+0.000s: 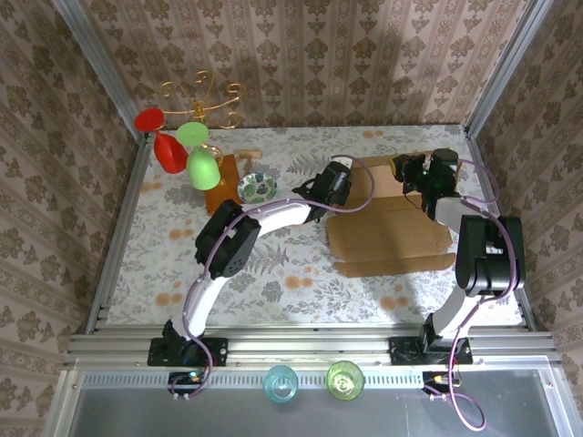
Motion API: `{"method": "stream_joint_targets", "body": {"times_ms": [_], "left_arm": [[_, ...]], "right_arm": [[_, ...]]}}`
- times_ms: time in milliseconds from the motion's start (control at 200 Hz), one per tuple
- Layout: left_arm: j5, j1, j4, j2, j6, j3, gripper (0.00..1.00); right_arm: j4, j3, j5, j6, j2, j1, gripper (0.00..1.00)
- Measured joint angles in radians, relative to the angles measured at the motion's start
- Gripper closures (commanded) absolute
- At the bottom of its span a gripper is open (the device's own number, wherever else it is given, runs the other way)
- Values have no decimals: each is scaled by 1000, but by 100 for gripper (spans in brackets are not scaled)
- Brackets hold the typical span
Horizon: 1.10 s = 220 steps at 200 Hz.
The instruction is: Fold the paper box
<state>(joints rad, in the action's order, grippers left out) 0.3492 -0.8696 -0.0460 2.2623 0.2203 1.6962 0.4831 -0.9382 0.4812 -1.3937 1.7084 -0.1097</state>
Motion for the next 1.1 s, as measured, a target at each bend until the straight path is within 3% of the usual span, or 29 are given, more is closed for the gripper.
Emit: {"method": "stream_joint_targets", "body": {"times_ms": [265, 490, 665, 885, 1100], "left_arm": [[83, -22, 21, 8, 1, 13, 100], [132, -22, 27, 8, -20, 13, 100], [163, -13, -64, -20, -89, -72, 100], [179, 10, -167, -146, -179, -274, 100], [175, 60, -246, -235, -266, -391, 100]], "right_arm": [[5, 55, -50, -34, -57, 19, 100], [-58, 130, -72, -55, -151, 35, 58], [-246, 135, -91, 0, -315, 23, 39], [-433, 84, -134, 76, -522, -38, 37], [-542, 25, -143, 162, -507, -112, 38]]}}
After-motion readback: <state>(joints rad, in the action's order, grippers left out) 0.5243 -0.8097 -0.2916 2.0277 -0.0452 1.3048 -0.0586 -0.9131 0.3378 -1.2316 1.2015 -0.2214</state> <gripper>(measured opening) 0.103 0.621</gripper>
